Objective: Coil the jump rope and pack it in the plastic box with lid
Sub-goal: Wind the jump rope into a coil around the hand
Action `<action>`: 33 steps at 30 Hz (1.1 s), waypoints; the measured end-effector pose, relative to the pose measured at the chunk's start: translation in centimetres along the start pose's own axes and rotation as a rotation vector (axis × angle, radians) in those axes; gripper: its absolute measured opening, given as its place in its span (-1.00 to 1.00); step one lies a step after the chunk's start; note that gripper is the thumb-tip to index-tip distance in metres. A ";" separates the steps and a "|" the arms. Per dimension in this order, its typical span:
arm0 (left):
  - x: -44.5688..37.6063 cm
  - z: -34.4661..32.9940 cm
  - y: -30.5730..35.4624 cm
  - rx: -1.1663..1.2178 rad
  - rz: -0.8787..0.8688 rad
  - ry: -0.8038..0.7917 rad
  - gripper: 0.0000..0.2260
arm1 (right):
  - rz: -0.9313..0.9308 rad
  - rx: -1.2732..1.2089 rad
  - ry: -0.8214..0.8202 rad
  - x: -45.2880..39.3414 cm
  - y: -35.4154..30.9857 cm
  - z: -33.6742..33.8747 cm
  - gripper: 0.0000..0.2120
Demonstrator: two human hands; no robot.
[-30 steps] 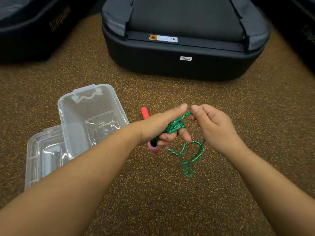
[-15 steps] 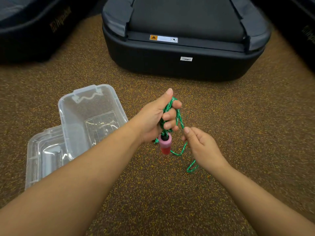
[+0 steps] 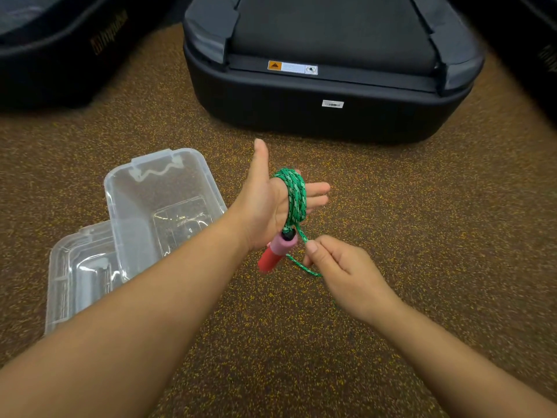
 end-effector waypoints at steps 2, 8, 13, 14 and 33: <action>-0.1 0.1 -0.3 -0.129 0.016 -0.002 -0.06 | 0.027 -0.012 0.010 -0.1 -1.0 0.6 -0.72; 0.1 0.6 -1.4 -0.511 0.076 -0.110 0.05 | 0.092 -0.153 0.049 -1.2 -2.9 3.5 -0.79; 1.0 0.3 -0.5 -0.577 0.057 -0.237 -0.09 | 0.073 -0.091 0.188 -1.9 -1.9 5.4 -0.79; 1.1 0.3 -0.4 -0.572 0.077 -0.271 -0.12 | 0.059 -0.088 0.200 -2.0 -1.6 5.6 -0.79; 0.9 -0.2 -0.3 0.028 -0.030 -0.131 -0.63 | -0.048 0.042 0.090 -0.6 1.9 2.1 -0.73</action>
Point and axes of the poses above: each hand's wrist, its own x-axis away from the middle knuckle, its own z-axis out of the back of the hand, y = z × x, the point moved 1 cm from there along -x, towards the middle knuckle, and after that the axes turned 3 degrees about y, right-handed, at the moved point
